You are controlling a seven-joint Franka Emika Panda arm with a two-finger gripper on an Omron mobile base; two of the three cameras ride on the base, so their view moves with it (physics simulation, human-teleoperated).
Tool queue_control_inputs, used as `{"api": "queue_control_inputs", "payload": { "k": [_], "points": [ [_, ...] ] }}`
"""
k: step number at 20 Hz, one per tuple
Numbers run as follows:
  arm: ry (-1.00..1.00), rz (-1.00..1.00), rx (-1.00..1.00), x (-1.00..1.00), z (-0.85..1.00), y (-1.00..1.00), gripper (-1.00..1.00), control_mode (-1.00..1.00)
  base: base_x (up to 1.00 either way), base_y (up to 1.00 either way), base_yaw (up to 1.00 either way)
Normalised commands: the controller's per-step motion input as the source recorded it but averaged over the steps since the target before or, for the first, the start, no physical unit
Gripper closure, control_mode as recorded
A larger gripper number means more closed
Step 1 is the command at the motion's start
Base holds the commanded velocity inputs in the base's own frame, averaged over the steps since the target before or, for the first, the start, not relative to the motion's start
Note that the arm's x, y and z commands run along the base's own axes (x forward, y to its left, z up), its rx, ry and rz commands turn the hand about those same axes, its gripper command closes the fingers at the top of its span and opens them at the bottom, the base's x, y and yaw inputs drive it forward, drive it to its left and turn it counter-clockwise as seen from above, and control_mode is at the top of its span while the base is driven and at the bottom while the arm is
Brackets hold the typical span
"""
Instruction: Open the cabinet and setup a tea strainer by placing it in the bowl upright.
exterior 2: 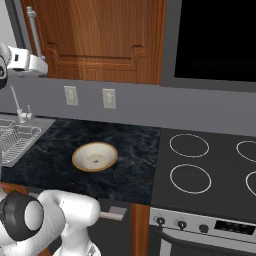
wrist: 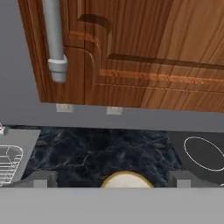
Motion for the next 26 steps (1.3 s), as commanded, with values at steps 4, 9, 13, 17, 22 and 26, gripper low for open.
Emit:
{"api": "queue_control_inputs", "payload": {
  "k": [4,9,13,17,22,26],
  "points": [
    [-0.25,-0.03,0.05,0.03,0.55,0.46,-1.00,-1.00,0.00,0.00,0.00],
    [-0.33,-0.01,0.07,0.11,0.63,0.47,-1.00,-1.00,0.00,0.00,0.00],
    [-0.13,0.00,0.01,0.15,0.56,0.21,-1.00,-1.00,0.00,0.00,0.00],
    [0.07,0.00,0.00,0.37,0.13,0.05,-1.00,-1.00,0.00,0.00,0.00],
    [0.14,0.00,0.01,0.22,0.01,-0.11,-1.00,-1.00,0.00,0.00,0.00],
    [0.13,0.00,0.04,0.05,0.00,-0.31,-1.00,-1.00,0.00,0.00,0.00]
  ]
}}
